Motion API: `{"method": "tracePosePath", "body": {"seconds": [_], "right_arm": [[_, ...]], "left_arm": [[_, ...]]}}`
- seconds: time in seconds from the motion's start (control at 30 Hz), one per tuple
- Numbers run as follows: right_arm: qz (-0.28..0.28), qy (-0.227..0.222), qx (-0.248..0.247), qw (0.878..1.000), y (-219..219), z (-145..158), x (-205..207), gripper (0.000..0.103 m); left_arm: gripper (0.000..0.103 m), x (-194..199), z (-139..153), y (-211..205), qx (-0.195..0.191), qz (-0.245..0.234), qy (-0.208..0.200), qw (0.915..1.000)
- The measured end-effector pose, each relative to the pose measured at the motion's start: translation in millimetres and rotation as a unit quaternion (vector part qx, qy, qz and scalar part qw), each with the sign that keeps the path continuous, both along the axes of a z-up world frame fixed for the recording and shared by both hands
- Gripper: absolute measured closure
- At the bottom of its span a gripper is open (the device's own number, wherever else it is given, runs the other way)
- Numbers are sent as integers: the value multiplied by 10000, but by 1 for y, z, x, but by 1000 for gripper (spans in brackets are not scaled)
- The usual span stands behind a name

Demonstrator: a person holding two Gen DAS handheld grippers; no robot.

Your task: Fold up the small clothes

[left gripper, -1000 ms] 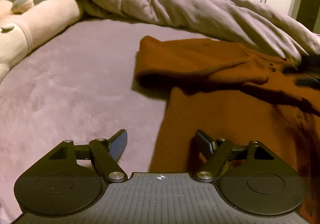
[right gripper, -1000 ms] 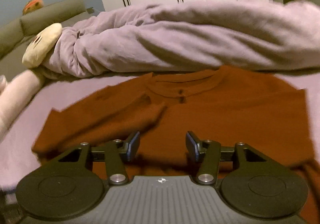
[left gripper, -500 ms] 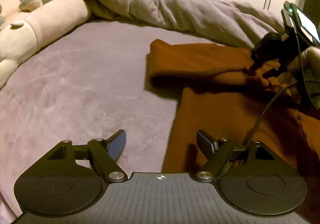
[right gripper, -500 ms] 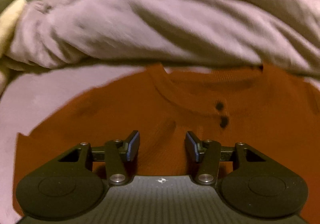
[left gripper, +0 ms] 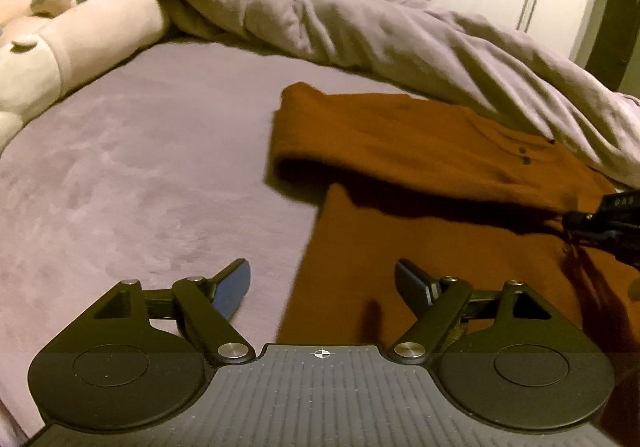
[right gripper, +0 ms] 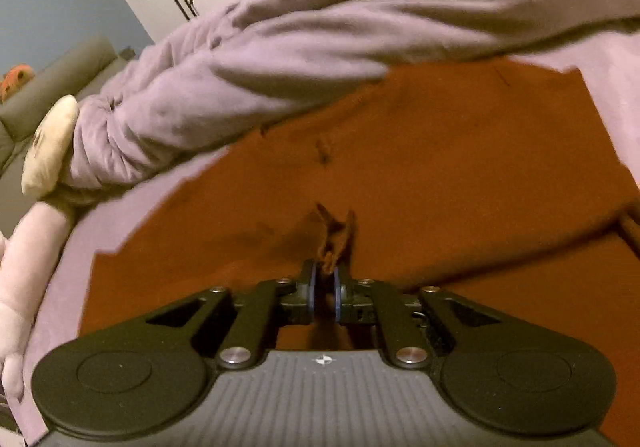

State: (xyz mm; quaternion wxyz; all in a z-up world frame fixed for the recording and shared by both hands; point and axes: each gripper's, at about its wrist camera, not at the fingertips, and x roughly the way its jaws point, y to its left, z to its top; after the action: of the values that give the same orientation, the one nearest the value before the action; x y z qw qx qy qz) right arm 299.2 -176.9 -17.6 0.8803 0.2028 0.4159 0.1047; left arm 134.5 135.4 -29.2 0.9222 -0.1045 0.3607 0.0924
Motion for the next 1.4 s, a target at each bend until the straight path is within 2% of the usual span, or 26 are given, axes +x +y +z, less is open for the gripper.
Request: {"method": "tracePosePath", "body": {"seconds": [0.07,0.13,0.23,0.33,0.43,0.53,0.6,0.67,0.77,0.8,0.87,0.97,1.1,1.23,1.4], "right_arm": [[-73,35,117,9999,-7,2,-3,88],[-218,46,330,9992,-15,7,1,70],[-282,61,627,9976,-22,11,12,63],[-262,257,870,9955,-25,11,25,60],[-472,343,1156,9916,-33,14,34,60],[-239,687,969,9926,-26,6,49,60],[-87,841,909,9923,-20,-2,53,61],[82,868,950,9917,-14,-8,56,67],[252,727,780,9940,-9,-6,59,94],[321,675,770,9942,-9,-4,60,98],[425,493,731,9952,-10,4,58,98],[552,-196,48,9983,-10,31,50,99],[364,-927,-702,9925,-34,59,46,99],[155,-893,-1034,9905,-66,58,54,99],[23,-785,-1503,9855,-92,42,59,99]], "left_arm": [[15,0,0,-4,36,-87,34,10000],[14,2,-1,-7,49,-163,99,9998],[14,5,-2,-10,75,-221,179,9996],[12,5,-1,-12,101,-276,201,9994],[10,4,-1,-10,120,-281,178,9994],[10,7,-2,-8,110,-242,216,9994],[10,7,-1,-8,122,-224,216,9994],[10,7,-1,-8,152,-229,221,9994],[10,7,0,-10,199,-244,256,9992],[10,8,1,-10,218,-254,262,9991],[10,8,3,-11,267,-249,258,9990],[10,10,8,-13,303,-301,207,9989],[10,15,11,-19,408,-393,147,9983],[9,19,12,-29,379,-478,181,9980],[9,32,11,-43,522,-674,246,9961]]}}
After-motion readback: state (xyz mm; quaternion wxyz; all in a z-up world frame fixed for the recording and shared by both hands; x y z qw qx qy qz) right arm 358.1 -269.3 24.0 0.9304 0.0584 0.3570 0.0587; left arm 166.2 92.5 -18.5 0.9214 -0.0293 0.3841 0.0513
